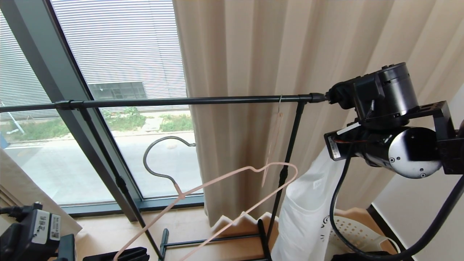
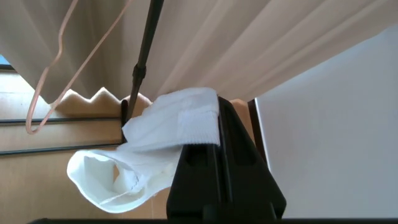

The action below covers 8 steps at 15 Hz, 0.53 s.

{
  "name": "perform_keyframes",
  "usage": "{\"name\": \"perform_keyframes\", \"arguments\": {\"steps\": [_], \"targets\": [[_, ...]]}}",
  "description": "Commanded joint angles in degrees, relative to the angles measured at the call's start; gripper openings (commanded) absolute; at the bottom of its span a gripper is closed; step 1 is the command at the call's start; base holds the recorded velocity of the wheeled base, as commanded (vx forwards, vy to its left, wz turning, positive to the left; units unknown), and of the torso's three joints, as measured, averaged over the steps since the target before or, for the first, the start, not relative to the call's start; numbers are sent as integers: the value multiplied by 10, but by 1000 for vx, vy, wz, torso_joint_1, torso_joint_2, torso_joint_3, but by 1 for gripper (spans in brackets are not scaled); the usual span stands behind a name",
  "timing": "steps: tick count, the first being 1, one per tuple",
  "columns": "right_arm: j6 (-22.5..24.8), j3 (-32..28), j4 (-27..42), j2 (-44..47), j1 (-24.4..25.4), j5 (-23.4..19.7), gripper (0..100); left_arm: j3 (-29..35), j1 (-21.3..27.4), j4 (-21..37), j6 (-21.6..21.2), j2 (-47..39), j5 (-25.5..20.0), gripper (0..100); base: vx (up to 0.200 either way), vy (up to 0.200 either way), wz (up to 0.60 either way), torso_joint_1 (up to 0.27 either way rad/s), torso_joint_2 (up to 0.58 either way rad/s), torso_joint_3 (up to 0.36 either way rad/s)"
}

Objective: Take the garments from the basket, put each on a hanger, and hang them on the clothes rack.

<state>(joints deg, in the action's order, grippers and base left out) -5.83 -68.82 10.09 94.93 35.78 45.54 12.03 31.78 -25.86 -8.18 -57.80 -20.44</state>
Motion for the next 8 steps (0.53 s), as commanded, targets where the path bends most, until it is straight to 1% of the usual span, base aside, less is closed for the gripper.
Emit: {"name": "perform_keyframes", "arguments": {"steps": [1, 3, 5, 6, 7, 8], "targets": [[-1, -11, -1, 18, 2, 4, 0, 12, 27, 0, 0, -42, 1, 0, 0, 0, 0, 0, 0, 0], [-3, -9, -2, 18, 7, 6, 0, 30, 42, -2, 1, -73, 1, 0, 0, 0, 0, 0, 0, 0], [-5, -10, -3, 21, 17, 5, 0, 40, 44, -24, 4, -102, 1, 0, 0, 0, 0, 0, 0, 0], [-21, -11, -5, 30, 22, 17, 0, 40, 44, -70, 4, -137, 2, 0, 0, 0, 0, 0, 0, 0], [-28, -11, -8, 32, 23, 25, 0, 39, 44, -88, 4, -150, 3, 0, 0, 0, 0, 0, 0, 0], [-36, -11, -14, 37, 27, 40, 0, 38, 45, -124, 4, -173, 5, 0, 0, 0, 0, 0, 0, 0]]}}
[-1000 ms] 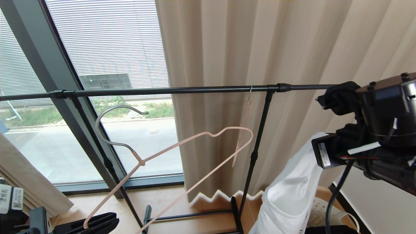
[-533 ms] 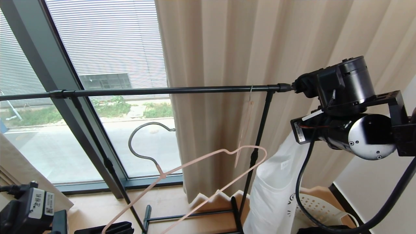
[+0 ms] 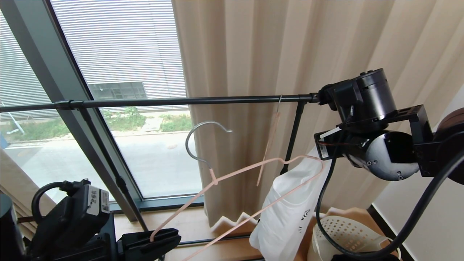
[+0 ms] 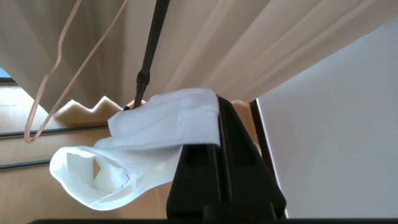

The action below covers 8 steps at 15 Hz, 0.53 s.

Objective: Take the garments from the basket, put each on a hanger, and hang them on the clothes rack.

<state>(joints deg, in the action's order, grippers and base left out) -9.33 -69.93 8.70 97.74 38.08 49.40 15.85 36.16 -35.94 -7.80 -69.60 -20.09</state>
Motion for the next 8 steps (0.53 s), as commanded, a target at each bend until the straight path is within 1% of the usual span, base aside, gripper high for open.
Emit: {"name": "perform_keyframes", "arguments": {"steps": [1, 4, 8], "targets": [[-1, 0, -1, 8, 6, 3, 0, 2, 2, -28, -1, -66, 10, 0, 0, 0, 0, 0, 0, 0], [-1, 0, 0, 4, 23, 3, 0, 11, 21, -29, -2, -80, 36, 0, 0, 0, 0, 0, 0, 0], [-8, 0, 0, -2, 37, 3, 0, 20, 22, -29, 2, -85, 37, 0, 0, 0, 0, 0, 0, 0]]}}
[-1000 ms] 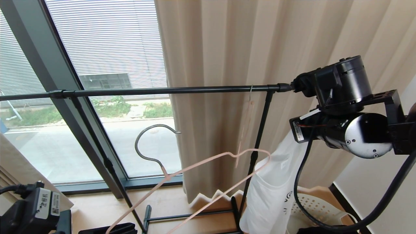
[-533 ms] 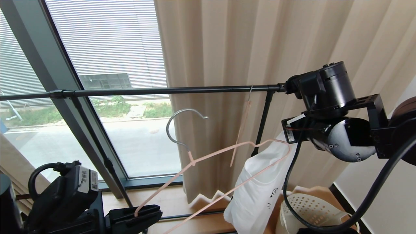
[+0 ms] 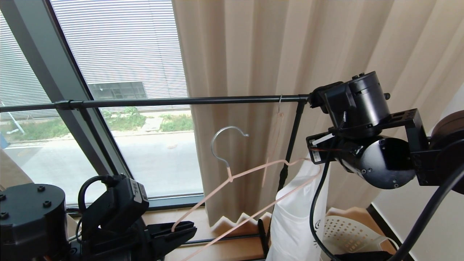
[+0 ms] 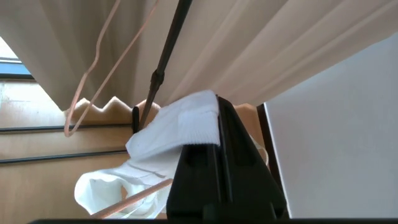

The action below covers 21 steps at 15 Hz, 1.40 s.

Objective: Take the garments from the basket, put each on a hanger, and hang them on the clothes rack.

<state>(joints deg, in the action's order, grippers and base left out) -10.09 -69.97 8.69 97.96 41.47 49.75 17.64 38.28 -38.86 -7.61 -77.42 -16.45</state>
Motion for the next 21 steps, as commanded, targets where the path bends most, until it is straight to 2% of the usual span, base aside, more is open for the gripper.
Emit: {"name": "perform_keyframes", "arguments": {"steps": [1, 3, 5, 12, 21], "targets": [[-1, 0, 0, -4, 5, 0, 0, 5, 0, -1, 1, -6, 0, 0, 0, 0, 0, 0, 0, 0], [-5, -1, 0, -4, 9, 0, 0, 13, 0, 0, 1, -9, 0, 0, 0, 0, 0, 0, 0, 0], [-9, -1, 0, -5, 14, -1, 0, 24, 3, -5, 1, -24, 36, 0, 0, 0, 0, 0, 0, 0], [-42, -3, 0, -1, 31, 9, 0, 26, 28, -104, 21, -84, 126, 0, 0, 0, 0, 0, 0, 0], [-85, -13, 0, 7, 119, 8, 0, 24, 38, -113, 20, -89, 128, 0, 0, 0, 0, 0, 0, 0]]}}
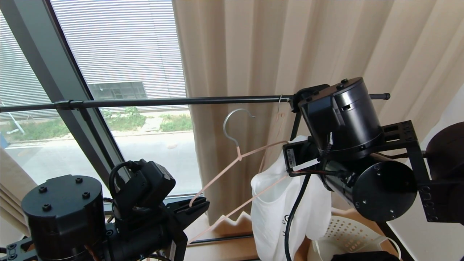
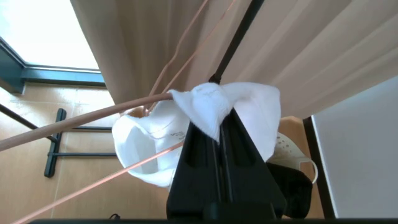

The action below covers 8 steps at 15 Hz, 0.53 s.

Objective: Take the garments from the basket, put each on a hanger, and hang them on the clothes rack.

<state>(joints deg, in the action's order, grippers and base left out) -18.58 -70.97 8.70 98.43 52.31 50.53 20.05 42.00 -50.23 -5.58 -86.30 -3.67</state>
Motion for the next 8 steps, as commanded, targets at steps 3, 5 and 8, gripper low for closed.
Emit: {"name": "perform_keyframes", "arguments": {"steps": [3, 5, 8], "targets": [[-7, -5, -1, -1, 37, -5, 0, -12, 7, -1, 0, 5, -5, 0, 0, 0, 0, 0, 0, 0], [-8, -14, -1, -3, 38, -22, 0, -28, 8, -22, -1, 11, -16, 0, 0, 0, 0, 0, 0, 0], [-8, -17, 0, -19, 37, -49, 0, -60, 6, -62, -5, 15, -58, 0, 0, 0, 0, 0, 0, 0]]}}
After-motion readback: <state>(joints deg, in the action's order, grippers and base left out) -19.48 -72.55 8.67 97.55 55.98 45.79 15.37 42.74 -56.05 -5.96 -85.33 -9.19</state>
